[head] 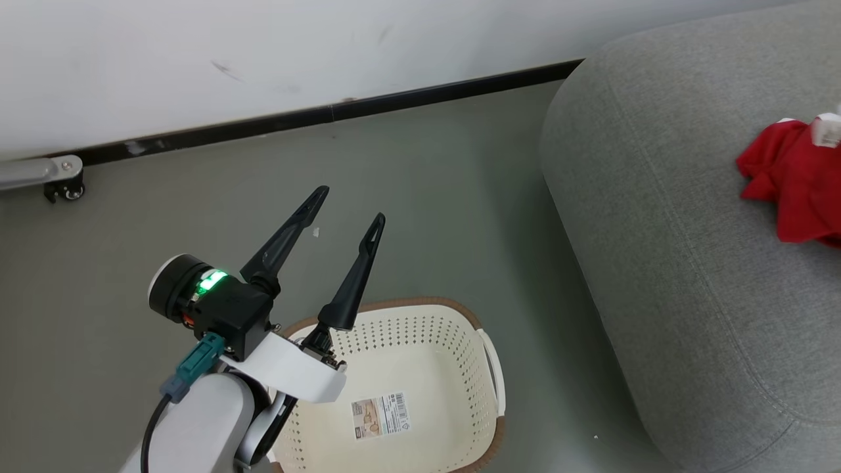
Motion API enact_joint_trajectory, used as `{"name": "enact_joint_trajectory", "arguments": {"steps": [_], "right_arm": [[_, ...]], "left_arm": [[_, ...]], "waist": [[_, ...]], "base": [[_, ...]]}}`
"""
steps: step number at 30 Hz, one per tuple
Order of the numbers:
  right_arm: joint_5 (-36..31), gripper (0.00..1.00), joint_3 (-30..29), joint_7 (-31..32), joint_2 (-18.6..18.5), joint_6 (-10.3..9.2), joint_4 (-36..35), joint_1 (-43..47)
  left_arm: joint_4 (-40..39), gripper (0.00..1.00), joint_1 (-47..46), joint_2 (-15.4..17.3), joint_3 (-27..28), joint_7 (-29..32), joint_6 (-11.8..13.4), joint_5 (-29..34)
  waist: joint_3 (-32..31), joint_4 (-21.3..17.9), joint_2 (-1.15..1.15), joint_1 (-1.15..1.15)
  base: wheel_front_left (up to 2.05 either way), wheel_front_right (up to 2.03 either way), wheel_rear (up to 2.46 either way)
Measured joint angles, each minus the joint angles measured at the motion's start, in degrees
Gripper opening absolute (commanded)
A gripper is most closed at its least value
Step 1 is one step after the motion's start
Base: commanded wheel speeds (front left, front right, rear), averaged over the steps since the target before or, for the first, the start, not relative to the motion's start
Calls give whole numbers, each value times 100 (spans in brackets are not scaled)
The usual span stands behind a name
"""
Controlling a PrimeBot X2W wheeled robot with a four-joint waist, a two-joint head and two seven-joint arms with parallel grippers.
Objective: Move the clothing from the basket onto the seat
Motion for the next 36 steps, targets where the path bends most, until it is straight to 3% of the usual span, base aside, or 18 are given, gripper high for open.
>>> {"name": "enact_joint_trajectory", "arguments": {"steps": [8,22,36], "right_arm": [[-182,0,-155,45,-348,-1,621,-185],[-403,0,-34,-278,-391,0,1166,-40],[-428,0,-191,-818,-154,0,1880,722]], "left_arm": [[-235,100,-126,130,-18,212,1,56],[-519,100,-265,308,-75,580,-30,171],[-756,100,-363,437,-75,761,-31,210]], "waist": [[313,94,0,0],[771,67,0,0],[1149,-150,0,0]], "base": [[0,0,0],[0,0,0],[0,0,0]]}}
